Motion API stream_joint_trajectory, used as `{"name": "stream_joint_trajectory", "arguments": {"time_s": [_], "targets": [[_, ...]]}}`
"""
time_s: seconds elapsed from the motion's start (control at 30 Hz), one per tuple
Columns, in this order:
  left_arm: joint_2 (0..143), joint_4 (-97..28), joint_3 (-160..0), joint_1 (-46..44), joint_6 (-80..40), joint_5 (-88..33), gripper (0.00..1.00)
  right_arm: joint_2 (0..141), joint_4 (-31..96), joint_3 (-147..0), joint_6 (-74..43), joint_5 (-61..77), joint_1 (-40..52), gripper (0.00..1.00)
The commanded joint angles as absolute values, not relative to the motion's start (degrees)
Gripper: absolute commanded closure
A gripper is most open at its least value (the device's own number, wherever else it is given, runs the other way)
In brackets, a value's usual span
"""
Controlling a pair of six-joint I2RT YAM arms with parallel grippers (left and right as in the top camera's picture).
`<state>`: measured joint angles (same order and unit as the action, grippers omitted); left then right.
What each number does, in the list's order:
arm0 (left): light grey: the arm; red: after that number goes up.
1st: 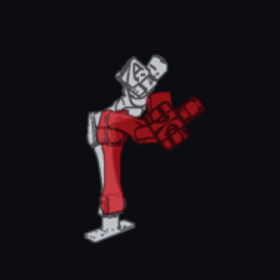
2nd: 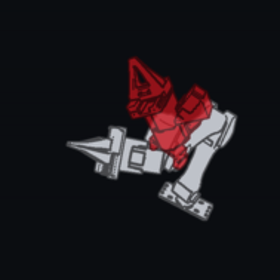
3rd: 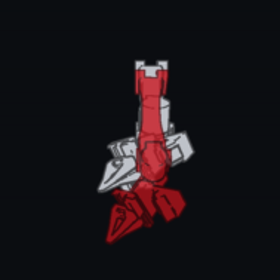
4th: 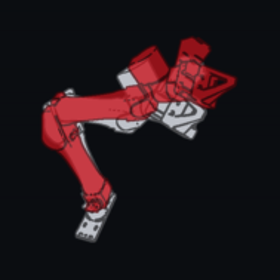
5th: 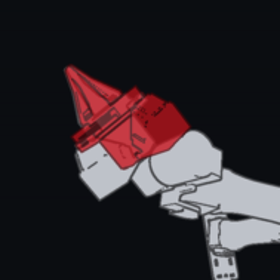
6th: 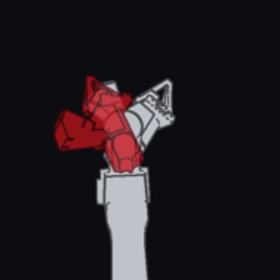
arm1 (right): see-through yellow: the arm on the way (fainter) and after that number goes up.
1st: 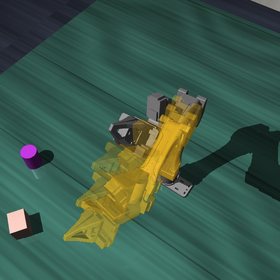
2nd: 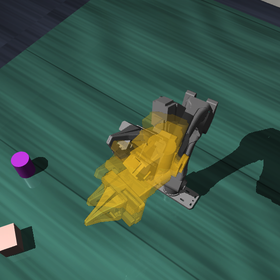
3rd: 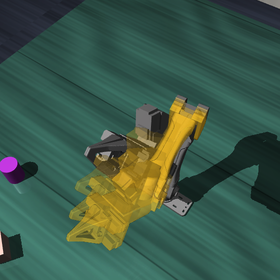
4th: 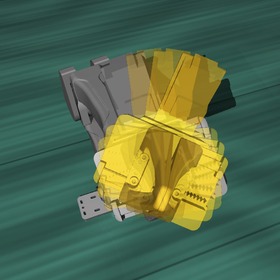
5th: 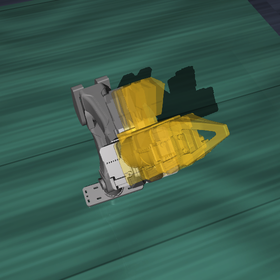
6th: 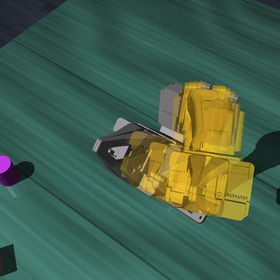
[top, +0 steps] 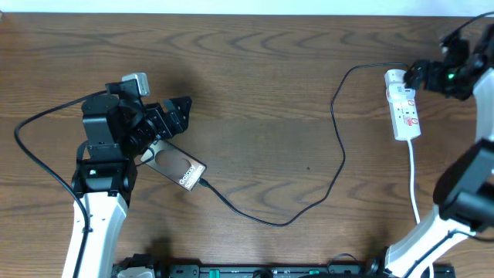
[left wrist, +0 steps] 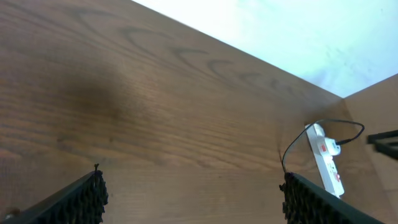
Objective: Plug charger to phone and switch on socket
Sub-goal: 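Move the right gripper over the orange switch on the white power strip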
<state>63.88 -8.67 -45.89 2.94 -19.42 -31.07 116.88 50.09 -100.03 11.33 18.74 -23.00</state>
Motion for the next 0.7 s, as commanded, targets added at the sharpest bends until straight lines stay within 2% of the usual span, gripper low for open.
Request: {"name": "stream_joint_trajectory", "arguments": {"time_s": [0.0,0.67], "targets": [[63.64,-9.17,-47.24,2.81,-18.41,-30.13,0.13,120.16,50.06,-99.96,13.23,21.37,-22.72,0.01],[63.66,-11.51,-47.16,2.81,-18.41,-28.84,0.13,124.97,49.82,-99.50,5.56,20.78,-18.22,0.01]]}}
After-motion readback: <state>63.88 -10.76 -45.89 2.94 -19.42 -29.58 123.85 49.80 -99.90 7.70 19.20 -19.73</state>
